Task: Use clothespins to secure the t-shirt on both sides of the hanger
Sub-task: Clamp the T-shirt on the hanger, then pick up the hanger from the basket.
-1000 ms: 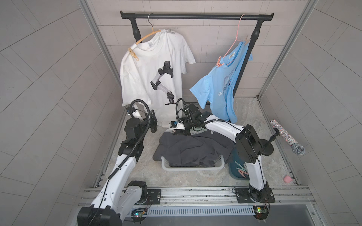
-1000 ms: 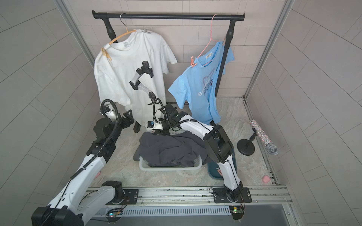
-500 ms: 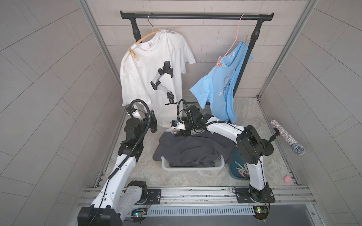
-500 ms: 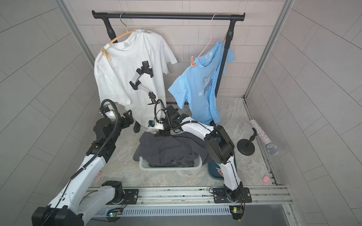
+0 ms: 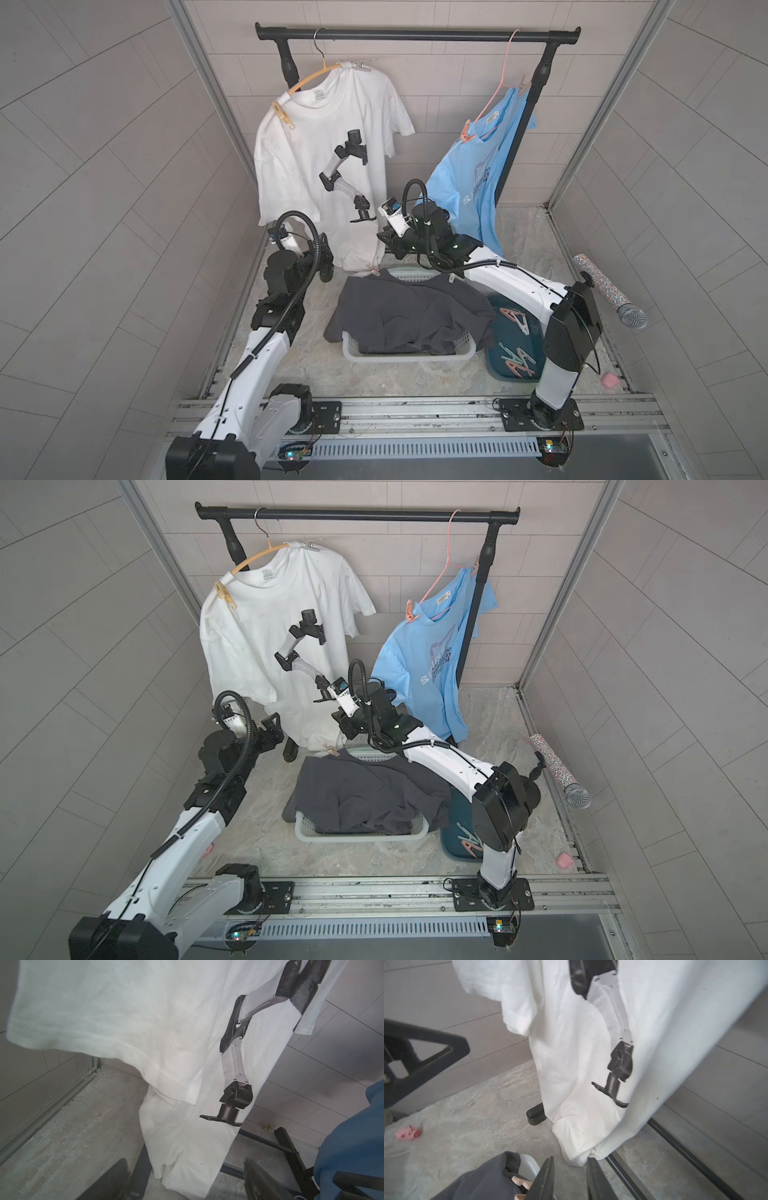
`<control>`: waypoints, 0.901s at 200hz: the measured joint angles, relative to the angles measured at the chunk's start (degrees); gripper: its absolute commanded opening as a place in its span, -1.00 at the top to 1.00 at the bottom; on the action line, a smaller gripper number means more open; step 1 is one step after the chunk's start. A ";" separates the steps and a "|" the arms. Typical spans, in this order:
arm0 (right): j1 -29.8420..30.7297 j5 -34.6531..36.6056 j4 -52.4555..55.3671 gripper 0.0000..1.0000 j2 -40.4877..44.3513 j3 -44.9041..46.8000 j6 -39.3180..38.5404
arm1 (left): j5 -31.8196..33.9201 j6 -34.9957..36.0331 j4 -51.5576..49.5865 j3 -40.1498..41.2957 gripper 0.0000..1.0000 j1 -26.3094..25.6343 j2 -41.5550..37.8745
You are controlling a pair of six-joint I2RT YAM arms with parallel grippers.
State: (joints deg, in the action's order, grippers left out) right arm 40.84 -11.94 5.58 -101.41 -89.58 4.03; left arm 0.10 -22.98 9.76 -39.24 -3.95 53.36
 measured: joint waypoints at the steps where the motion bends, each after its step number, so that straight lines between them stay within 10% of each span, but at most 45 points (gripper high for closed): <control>1: 0.04 0.20 0.00 0.33 0.09 0.11 0.13 | 0.00 0.00 -0.02 0.00 -0.79 0.00 0.00; 79: 1.01 35.15 22.53 0.32 -4.68 -6.36 23.80 | -0.04 0.13 0.22 0.17 -0.80 -0.02 -1.42; 180: 0.85 43.06 30.05 0.32 -13.38 -6.84 34.80 | -0.07 0.50 0.28 0.31 -0.79 -0.02 -1.33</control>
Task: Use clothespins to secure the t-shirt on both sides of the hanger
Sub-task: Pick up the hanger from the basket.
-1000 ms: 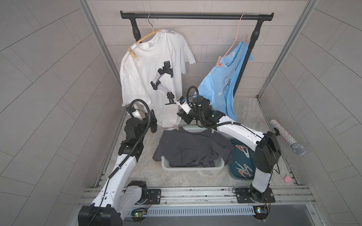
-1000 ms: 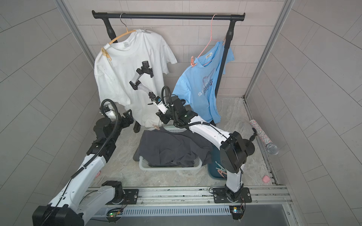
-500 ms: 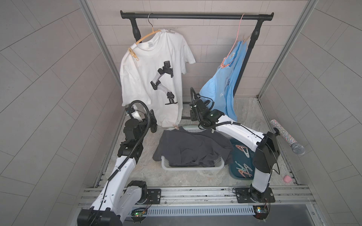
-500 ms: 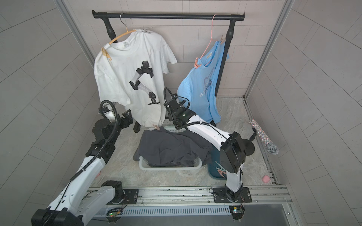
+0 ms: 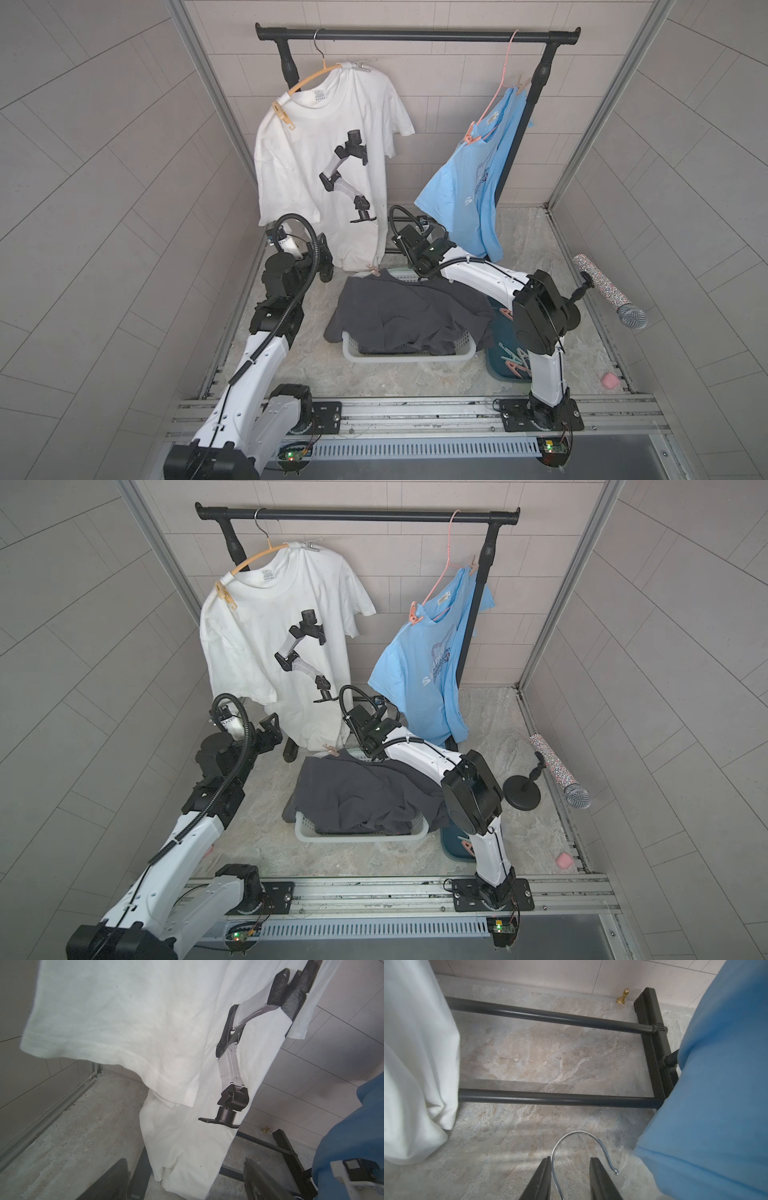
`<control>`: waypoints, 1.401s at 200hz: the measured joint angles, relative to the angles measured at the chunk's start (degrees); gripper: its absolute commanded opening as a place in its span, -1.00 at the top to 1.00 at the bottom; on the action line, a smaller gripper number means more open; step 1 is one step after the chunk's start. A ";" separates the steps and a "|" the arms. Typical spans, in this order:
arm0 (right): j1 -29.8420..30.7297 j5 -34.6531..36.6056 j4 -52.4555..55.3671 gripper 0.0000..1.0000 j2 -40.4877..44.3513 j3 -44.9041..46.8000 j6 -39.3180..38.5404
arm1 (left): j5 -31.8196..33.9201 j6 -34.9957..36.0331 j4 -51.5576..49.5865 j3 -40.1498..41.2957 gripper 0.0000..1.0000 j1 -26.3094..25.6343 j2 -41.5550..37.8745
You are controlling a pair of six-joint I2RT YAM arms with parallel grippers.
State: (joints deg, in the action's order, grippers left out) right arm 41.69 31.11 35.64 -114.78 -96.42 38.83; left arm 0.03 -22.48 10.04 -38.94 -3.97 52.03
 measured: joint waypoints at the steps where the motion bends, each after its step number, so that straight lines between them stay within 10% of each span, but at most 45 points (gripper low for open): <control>1: 0.00 0.00 0.04 0.32 -0.04 0.00 0.04 | 0.00 0.00 0.00 0.00 -0.79 0.00 0.02; 280: -0.83 -6.29 0.57 0.48 -1.49 -1.68 0.15 | -1.18 0.02 0.83 0.09 -0.79 0.00 1.01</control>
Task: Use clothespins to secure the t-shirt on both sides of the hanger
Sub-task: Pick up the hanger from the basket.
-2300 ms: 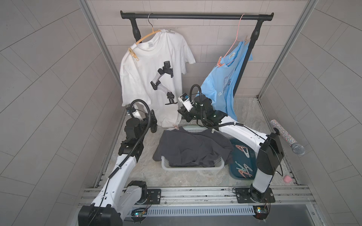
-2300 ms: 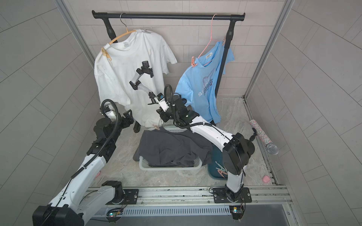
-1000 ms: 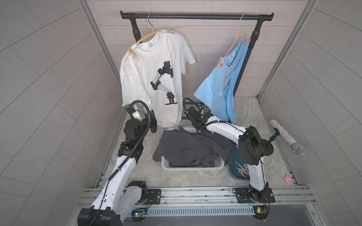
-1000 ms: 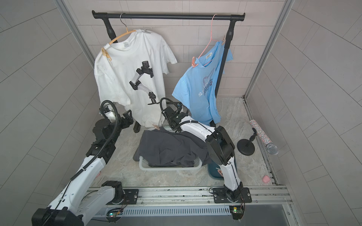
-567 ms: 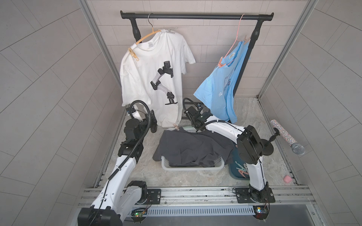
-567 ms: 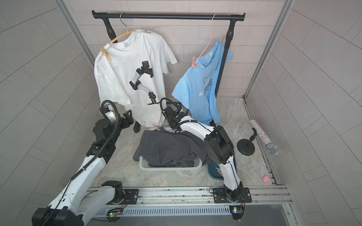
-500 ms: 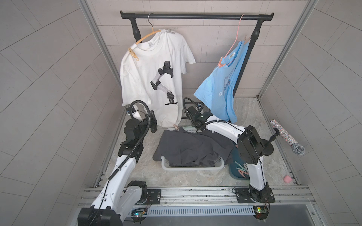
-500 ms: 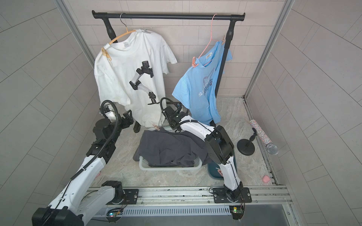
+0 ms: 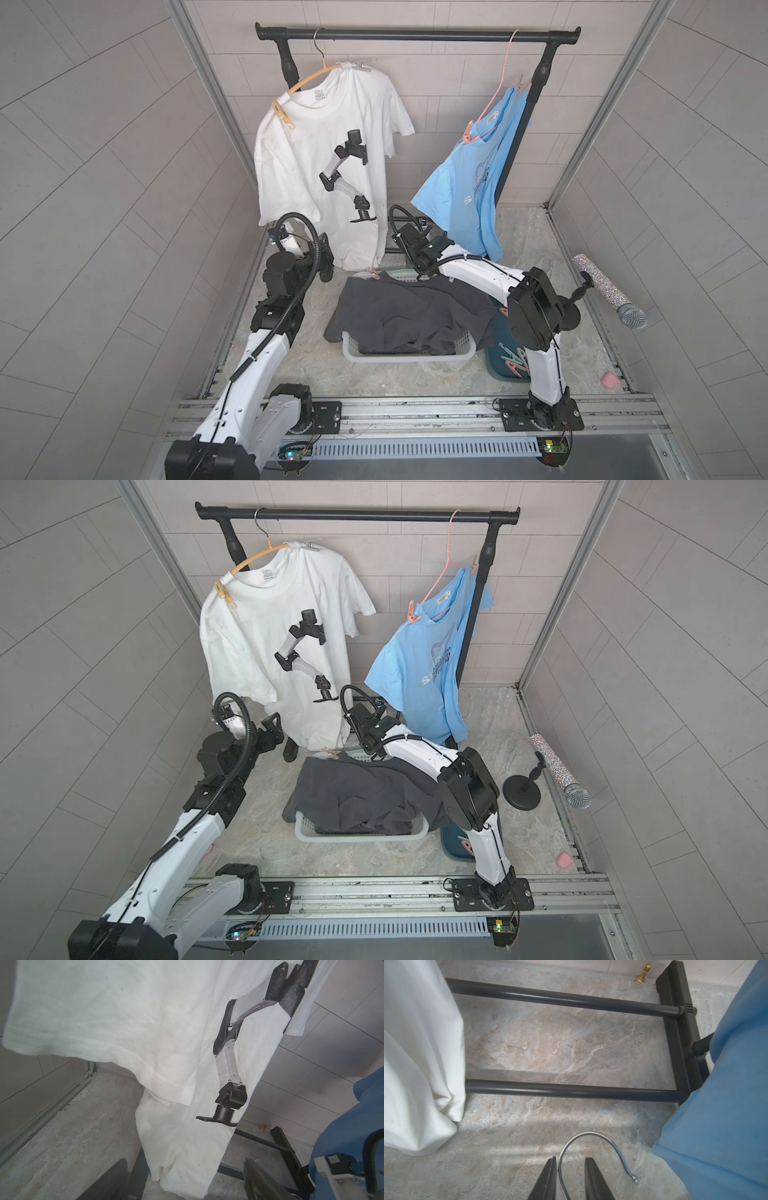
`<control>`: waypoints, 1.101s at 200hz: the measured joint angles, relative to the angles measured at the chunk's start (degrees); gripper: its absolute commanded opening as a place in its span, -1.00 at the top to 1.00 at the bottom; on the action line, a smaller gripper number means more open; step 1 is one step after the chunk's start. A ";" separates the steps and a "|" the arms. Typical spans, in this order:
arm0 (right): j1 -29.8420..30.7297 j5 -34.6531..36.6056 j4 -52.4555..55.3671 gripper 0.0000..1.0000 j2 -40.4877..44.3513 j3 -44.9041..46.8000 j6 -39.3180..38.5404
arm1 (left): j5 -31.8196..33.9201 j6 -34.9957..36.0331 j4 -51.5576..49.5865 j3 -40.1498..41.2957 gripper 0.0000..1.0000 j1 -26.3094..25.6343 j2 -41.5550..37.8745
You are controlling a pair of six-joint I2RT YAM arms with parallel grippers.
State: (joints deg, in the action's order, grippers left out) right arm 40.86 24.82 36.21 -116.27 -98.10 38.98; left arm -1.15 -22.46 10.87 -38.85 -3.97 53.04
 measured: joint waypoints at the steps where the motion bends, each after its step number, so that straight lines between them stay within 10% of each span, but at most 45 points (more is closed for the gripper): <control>1: 0.00 -0.07 -0.02 0.48 0.00 0.00 -0.02 | 0.00 0.00 0.00 0.00 -0.79 0.00 0.00; 157: -0.37 -0.07 -1.16 0.60 -2.05 0.46 -2.32 | -0.15 0.00 -0.02 0.02 -0.78 0.00 0.04; 220: -0.46 -0.44 -0.83 1.00 -2.23 0.42 -3.26 | -0.15 0.04 0.00 0.02 -0.78 0.00 -0.02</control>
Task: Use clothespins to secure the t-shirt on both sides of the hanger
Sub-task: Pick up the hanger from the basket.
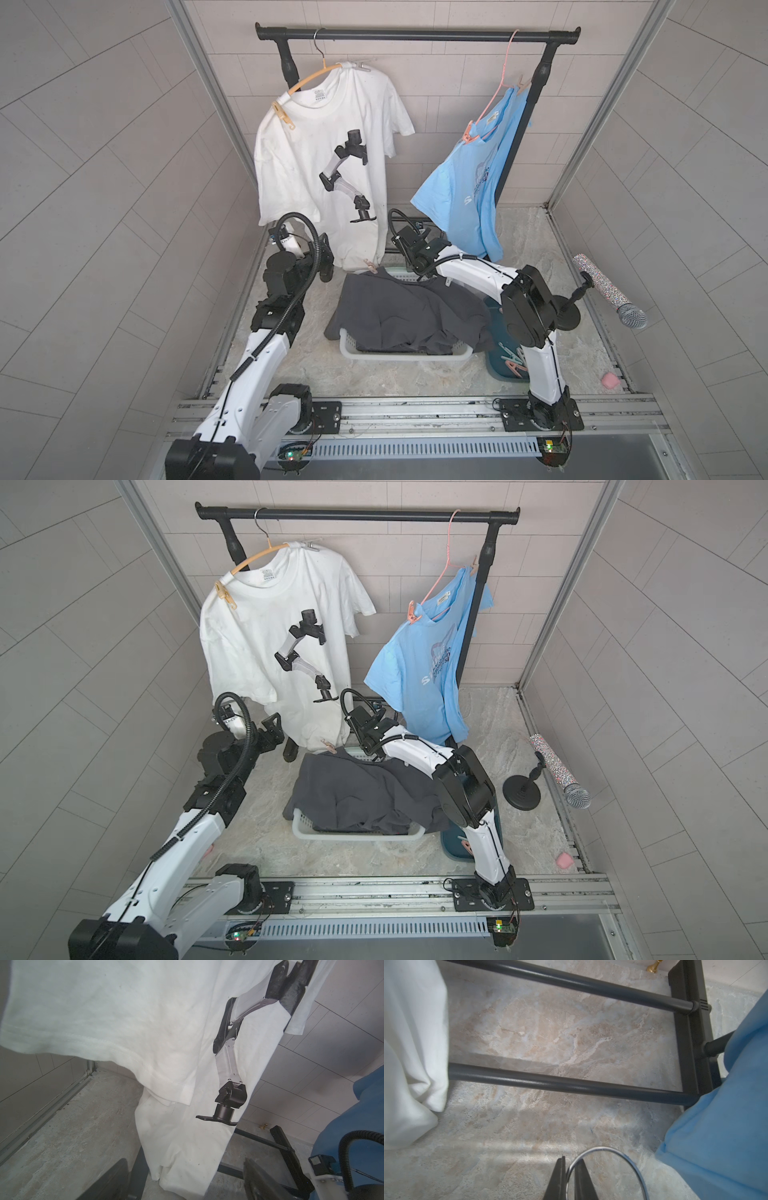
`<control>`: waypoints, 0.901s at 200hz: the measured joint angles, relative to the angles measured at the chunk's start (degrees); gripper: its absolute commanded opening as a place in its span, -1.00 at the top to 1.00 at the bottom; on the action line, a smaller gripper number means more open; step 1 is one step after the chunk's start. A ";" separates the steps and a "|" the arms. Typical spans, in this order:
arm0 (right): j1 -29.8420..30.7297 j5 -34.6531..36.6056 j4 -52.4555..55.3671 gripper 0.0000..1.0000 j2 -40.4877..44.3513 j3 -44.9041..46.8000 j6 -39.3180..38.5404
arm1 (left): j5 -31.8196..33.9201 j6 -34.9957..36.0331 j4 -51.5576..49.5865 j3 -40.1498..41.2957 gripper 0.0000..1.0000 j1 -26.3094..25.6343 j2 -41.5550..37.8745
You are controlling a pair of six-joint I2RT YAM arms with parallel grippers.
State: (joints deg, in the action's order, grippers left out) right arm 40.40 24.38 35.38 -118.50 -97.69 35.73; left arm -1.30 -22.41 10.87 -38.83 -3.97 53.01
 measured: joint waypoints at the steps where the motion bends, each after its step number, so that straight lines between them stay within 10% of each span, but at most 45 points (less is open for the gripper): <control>1: 0.00 0.00 -0.02 1.00 0.00 0.00 -0.04 | 0.00 0.00 -0.02 0.00 -0.78 0.00 0.00; 180: 9.90 -3.45 -19.58 1.00 32.52 20.72 -13.09 | -3.56 10.60 -2.84 -4.48 -0.74 0.96 -11.52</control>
State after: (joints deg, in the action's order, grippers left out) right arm 50.30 20.93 15.79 -85.97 -76.97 22.63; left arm -4.86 -11.81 8.03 -43.31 -3.01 41.50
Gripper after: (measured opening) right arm 0.068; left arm 0.872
